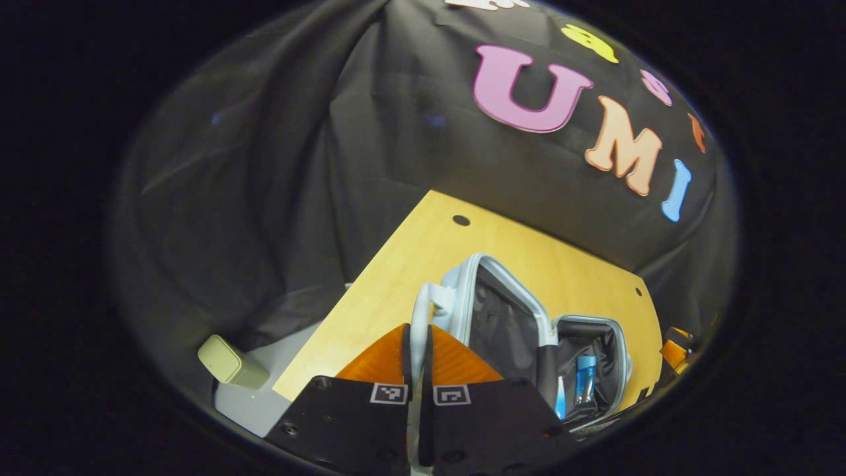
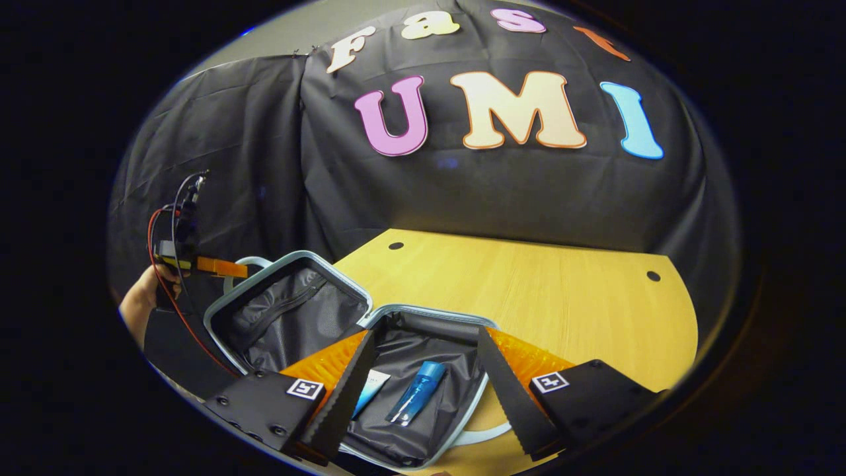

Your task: First open the suitcase, pack the skin care products into it, and then close the suitcase.

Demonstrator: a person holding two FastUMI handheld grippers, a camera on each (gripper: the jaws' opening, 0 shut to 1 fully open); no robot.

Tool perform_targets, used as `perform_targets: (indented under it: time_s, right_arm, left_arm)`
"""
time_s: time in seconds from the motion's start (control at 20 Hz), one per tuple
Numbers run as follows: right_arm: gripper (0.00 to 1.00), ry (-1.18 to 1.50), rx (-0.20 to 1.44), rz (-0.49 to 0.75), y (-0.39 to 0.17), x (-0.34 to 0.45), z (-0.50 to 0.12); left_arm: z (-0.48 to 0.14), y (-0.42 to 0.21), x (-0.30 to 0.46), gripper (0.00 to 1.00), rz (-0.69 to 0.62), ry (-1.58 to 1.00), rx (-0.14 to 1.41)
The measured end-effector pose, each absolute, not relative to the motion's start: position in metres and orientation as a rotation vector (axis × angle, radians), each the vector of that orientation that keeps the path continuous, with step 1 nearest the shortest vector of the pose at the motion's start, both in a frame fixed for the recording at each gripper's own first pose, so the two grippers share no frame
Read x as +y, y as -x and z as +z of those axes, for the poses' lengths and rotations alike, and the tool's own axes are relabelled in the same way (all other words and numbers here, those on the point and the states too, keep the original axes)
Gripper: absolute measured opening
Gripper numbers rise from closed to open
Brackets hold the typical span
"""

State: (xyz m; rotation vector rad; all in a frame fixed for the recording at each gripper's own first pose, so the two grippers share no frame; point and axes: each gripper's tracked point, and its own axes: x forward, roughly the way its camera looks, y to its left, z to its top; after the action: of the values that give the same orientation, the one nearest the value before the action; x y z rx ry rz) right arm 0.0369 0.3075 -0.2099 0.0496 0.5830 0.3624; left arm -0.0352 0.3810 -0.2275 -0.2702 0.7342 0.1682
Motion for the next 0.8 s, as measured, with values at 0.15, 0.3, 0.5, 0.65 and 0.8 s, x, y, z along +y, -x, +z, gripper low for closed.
perform_targets:
  time_s: [0.15,0.3,0.5,0.65,0.8]
  right_arm:
    - [0.98,-0.041,0.560,0.383,-0.034,0.299,-0.204]
    - [0.98,-0.052,0.548,0.401,-0.029,0.292,-0.198]
    - [0.98,-0.047,0.524,0.412,-0.019,0.277,-0.191]
    - [0.98,-0.052,0.524,0.411,-0.010,0.263,-0.192]
    - [0.98,-0.059,0.514,0.405,-0.004,0.248,-0.188]
  left_arm:
    - [-0.196,0.034,0.354,0.00,0.137,0.239,0.683]
    - [-0.175,0.038,0.332,0.00,0.122,0.222,0.658]
    - [-0.148,0.038,0.296,0.00,0.082,0.217,0.624]
    - [-0.127,0.034,0.259,0.00,0.025,0.214,0.585]
    - [-0.113,0.026,0.216,0.00,-0.054,0.203,0.561]
